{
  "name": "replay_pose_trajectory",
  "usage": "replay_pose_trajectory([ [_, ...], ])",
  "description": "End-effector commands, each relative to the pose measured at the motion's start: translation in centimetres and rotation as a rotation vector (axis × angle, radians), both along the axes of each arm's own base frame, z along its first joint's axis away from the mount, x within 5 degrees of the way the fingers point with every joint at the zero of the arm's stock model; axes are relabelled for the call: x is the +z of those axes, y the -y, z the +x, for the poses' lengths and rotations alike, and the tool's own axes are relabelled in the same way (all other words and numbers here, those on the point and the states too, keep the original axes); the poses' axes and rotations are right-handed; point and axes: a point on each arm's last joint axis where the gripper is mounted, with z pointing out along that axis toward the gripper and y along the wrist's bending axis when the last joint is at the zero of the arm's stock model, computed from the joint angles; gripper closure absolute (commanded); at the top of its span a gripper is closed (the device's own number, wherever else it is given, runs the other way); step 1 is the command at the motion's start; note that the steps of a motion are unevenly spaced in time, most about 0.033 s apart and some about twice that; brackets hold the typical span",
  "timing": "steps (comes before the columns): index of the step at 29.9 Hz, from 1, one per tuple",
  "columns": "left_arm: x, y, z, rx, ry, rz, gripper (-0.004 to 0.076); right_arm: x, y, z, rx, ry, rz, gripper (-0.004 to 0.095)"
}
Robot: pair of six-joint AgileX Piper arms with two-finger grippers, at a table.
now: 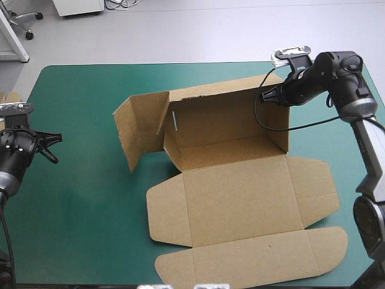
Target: Fold the box
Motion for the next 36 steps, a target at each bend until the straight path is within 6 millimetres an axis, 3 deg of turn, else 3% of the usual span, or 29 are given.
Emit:
replay_pose_trajectory([
  [1,1.5,0.5,-0.3,-0.066,0.023,0.003,0.0638,1.5,0.1,0.2,-0.012,0.002,-0.002,0.0940],
  [12,1.0,0.8,-0.6,-0.101,-0.046,-0.012,0.0638,-5.4,-0.7,5.5,-0.043,-0.152,-0.013,0.0940],
  [15,1.0,0.8,-0.6,-0.101,-0.046,-0.012,0.0638,-6.3,-0.8,6.4,-0.026,-0.138,-0.021,0.0910],
  [17,1.0,0.8,-0.6,-0.101,-0.046,-0.012,0.0638,-6.1,-1.0,6.9,-0.031,-0.085,-0.008,0.0806],
  [22,1.0,0.8,-0.6,-0.100,-0.053,-0.014,0.0638,-4.9,-1.1,7.5,-0.036,0.014,0.021,0.0361],
  [24,1.0,0.8,-0.6,-0.100,-0.052,-0.016,0.0638,-4.4,-1.1,7.5,-0.039,0.026,0.026,0.0283],
  [31,0.9,0.9,-0.6,-0.098,-0.050,-0.029,0.0638,-2.5,-1.1,6.6,-0.029,-0.013,0.020,0.0275],
  [36,1.1,0.9,-0.8,-0.097,-0.046,-0.030,0.0638,0.4,-0.8,4.9,-0.028,0.034,0.029,0.0277],
])
